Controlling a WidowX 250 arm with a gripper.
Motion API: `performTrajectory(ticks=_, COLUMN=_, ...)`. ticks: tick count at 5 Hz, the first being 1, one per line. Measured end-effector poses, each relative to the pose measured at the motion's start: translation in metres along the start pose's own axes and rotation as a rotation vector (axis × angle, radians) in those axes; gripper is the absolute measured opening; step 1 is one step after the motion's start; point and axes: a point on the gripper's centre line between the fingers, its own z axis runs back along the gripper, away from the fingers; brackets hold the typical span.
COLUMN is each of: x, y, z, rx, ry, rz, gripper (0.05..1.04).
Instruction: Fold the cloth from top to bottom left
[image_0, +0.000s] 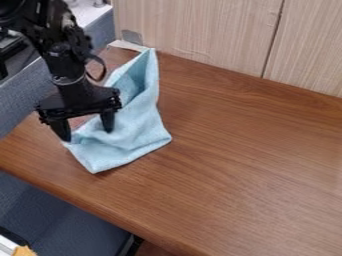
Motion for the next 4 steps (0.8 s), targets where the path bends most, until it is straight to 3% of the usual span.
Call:
performTrajectory(ticks=1, x=0.001, y=-0.004, z=0.015, rx=-0.002, ry=-0.047, rz=-0.054, gripper=1.000)
performTrajectory(ticks=2, x=0.003, y=-0.008, z=0.029, rx=-0.033, ry=-0.090, rz=-0.072, gripper=1.000)
performTrajectory(ticks=4, x=0.012, y=-0.017, z=0.077, rx=-0.114, ry=-0.193, rz=-0.115, gripper=1.000)
